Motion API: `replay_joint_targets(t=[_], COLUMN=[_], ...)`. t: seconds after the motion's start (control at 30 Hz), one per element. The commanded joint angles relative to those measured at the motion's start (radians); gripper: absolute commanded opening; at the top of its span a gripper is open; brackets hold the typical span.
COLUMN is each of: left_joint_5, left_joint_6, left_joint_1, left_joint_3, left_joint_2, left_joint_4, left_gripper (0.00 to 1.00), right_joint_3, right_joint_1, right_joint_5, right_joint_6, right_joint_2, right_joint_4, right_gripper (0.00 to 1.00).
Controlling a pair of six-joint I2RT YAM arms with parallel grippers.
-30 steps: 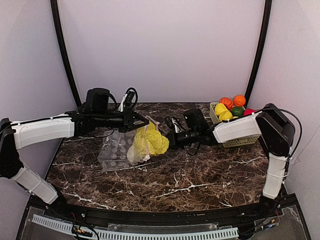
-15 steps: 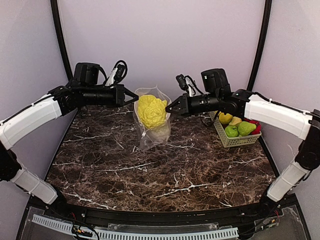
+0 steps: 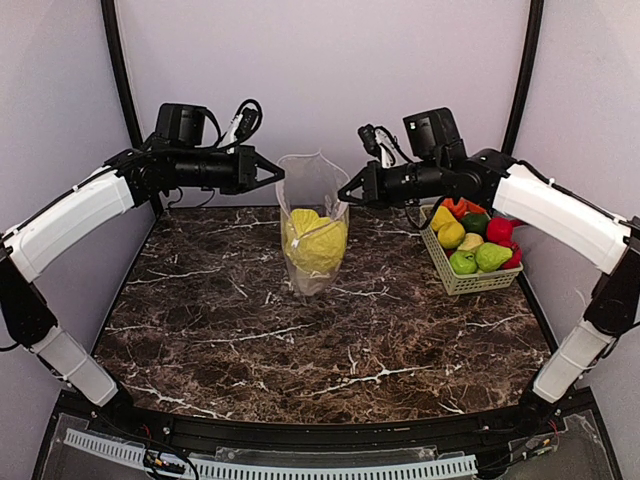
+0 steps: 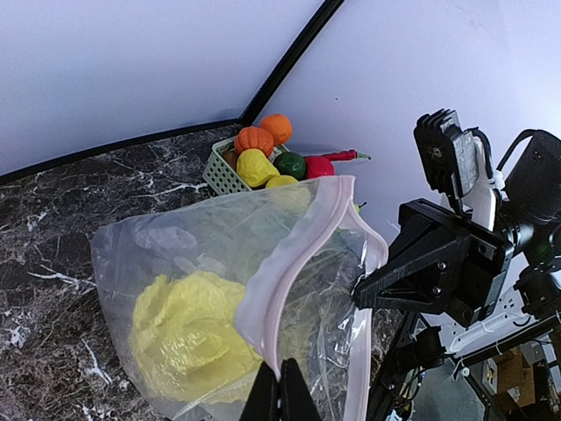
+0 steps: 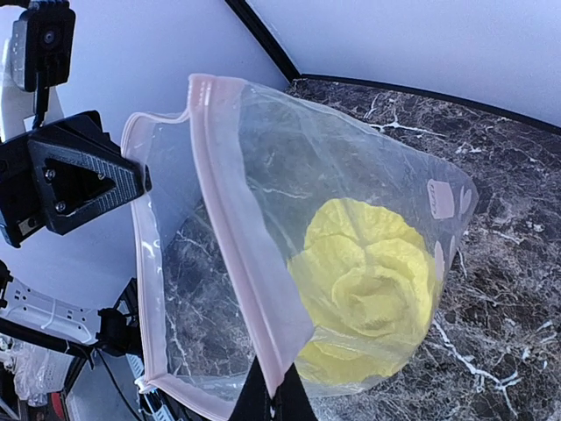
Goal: Place the food in the zip-top bag and seal the zipper
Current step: Adjust the zipper food storage bag at the center of the board, then pick up the fake fruit from the bin.
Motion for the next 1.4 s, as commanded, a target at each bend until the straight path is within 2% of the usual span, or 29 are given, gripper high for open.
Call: replay_joint_targets(t=[0.0, 0.17, 0.53, 0.6, 0.7, 0.8, 0.87, 1.13, 1.37], left_joint_5=[0.022, 0.063, 0.075, 0.078, 0.057, 0.058, 0.072, 0.100, 0.104], left_joint_6=[0.015, -0.007, 0.018, 0.014, 0.018, 0.006, -0.014, -0.069, -0.089], left_joint_1=[0.011, 0.013, 0.014, 0.015, 0.014, 0.014, 0.014, 0.015, 0.014], left_joint_3=[0.026, -0.004, 0.001, -0.032, -0.076, -0.131, -0.165, -0.221, -0.244], left_joint_2=[-0.039, -0.024, -0.004, 0.001, -0.004, -0.018, -0.028, -0.057, -0.088], left_joint_4=[0.003, 0.028, -0.018, -0.018, -0.015, 0.014, 0.055, 0.143, 0.168], left_gripper=[0.01, 0.01, 0.01, 0.01, 0.01, 0.01, 0.01, 0.01, 0.01], right_joint_3=[-0.009, -0.071, -0.166, -0.179, -0.196, -0.209, -0.215, -0.291, -0.405], right_joint_1=[0.000, -0.001, -0.002, -0.002, -0.003, -0.009, -0.019, -0.154, -0.381], right_joint_5=[0.026, -0.021, 0.024, 0.036, 0.091, 0.178, 0.237, 0.419, 0.453], right_joint_6=[0.004, 0.031, 0.054, 0.049, 0.028, -0.002, -0.017, -0.016, -0.031], right_joint_2=[-0.007, 0.032, 0.053, 0.041, -0.006, -0.077, -0.127, -0.283, -0.370], right_joint_4=[0.000, 0.012, 0.034, 0.030, 0.007, -0.027, -0.073, -0.241, -0.314], right_gripper=[0.00, 0.00, 0.02, 0.19, 0.54, 0.74, 0.83, 0.98, 0.99])
